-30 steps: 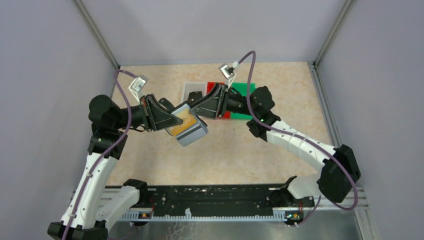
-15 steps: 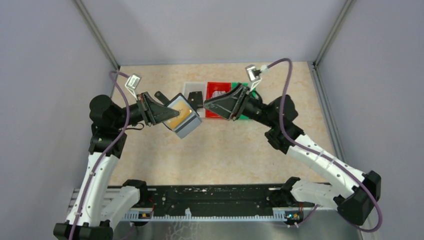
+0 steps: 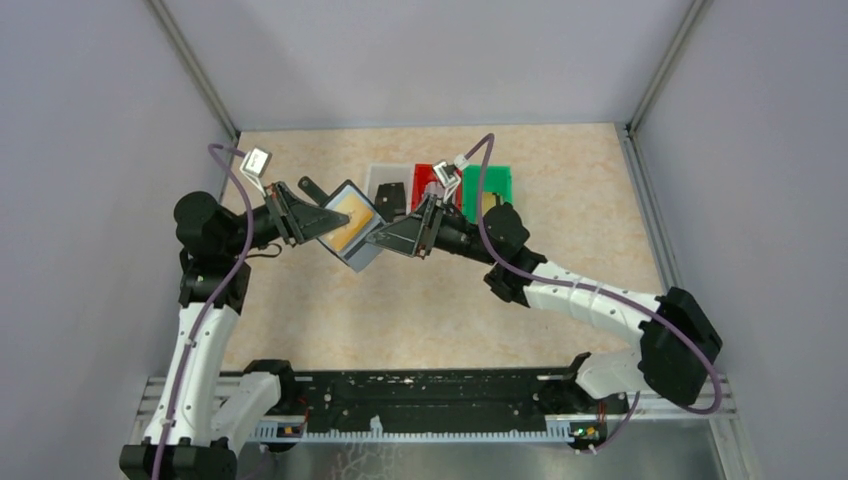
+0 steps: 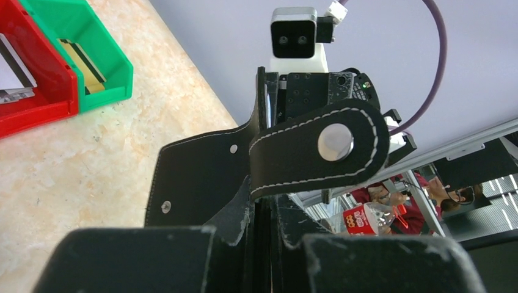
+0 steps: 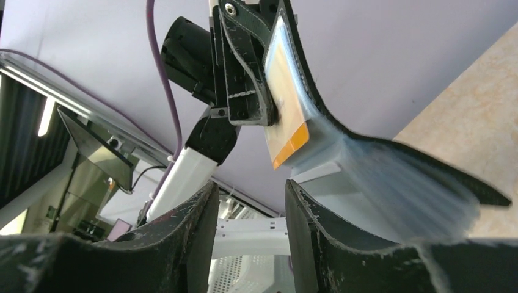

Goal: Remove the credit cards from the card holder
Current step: Remove the credit card from the card holder.

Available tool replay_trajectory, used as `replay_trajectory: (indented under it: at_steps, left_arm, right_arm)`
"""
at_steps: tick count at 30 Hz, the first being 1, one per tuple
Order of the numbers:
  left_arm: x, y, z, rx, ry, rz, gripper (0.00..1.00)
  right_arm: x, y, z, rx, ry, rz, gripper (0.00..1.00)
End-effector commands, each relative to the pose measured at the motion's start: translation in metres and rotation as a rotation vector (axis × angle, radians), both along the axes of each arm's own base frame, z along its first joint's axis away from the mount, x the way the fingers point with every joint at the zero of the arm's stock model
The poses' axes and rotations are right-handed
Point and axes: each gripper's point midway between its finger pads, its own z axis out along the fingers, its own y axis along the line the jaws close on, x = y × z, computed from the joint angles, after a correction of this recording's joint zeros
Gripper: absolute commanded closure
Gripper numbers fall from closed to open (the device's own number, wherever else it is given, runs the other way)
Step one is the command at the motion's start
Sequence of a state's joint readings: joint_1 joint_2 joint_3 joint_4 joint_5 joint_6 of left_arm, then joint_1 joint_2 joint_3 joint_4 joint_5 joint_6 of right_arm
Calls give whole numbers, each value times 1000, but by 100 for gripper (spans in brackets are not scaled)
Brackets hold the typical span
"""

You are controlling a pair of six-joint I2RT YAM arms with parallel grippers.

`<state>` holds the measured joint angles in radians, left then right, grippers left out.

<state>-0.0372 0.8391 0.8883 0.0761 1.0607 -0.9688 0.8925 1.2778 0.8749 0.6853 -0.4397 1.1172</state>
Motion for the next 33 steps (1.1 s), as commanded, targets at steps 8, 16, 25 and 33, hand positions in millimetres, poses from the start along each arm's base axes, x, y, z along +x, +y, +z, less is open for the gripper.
replay_trajectory:
  at_steps: [8,16,25,33]
  left_arm:
    - [-8,0,10,-28,-36,-11,100]
    - [-11,-1,9,-38,-25,-18,100]
    - [-14,-1,11,-44,-23,-27,100]
    - [-13,-1,16,-56,-16,-25,80]
  right_arm:
    - [2,17,17,172,24,50,62]
    - [4,22,23,218,25,62,63]
    - [1,26,30,280,26,77,86]
    - [-3,15,29,329,18,69,100]
